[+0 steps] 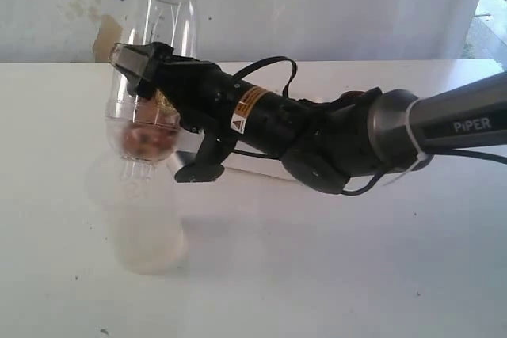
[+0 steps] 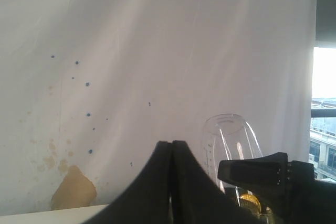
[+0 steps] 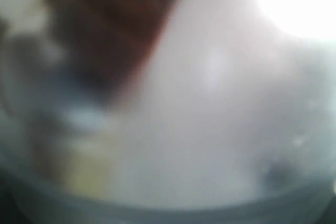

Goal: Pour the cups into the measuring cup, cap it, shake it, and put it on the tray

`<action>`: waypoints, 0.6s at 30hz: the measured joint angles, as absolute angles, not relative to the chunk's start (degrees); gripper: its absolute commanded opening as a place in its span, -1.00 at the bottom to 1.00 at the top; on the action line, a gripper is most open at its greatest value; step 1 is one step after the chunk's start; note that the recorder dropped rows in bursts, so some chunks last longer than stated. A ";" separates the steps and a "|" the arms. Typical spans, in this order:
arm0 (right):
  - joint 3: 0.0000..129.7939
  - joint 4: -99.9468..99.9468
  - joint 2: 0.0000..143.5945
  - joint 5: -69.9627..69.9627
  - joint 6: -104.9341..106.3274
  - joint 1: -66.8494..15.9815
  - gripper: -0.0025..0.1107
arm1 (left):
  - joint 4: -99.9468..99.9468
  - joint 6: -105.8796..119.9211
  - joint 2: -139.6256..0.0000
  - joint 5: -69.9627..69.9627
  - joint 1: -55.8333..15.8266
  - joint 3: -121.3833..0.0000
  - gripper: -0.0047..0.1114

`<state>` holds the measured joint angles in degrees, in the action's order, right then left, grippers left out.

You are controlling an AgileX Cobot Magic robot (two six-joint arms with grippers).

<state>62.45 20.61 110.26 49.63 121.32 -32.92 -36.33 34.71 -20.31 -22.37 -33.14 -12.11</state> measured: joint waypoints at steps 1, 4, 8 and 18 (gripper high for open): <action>62.81 20.61 110.26 49.52 121.32 -32.92 -0.96 | -36.33 34.71 -20.31 -22.37 -33.14 -12.11 -0.92; 65.08 20.61 110.26 49.01 121.32 -32.92 -0.96 | -36.33 34.71 -20.31 -22.37 -33.14 -12.11 -0.92; 66.07 20.76 110.26 48.01 121.32 -32.92 -0.96 | -36.33 34.71 -20.31 -22.37 -33.14 -12.11 -0.92; 66.07 25.85 110.26 49.63 121.32 -32.92 -0.96 | -36.33 34.71 -20.31 -22.37 -33.14 -12.11 -0.92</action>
<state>66.07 25.85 110.26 49.63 121.32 -32.92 -36.33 34.71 -20.31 -22.37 -33.14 -12.11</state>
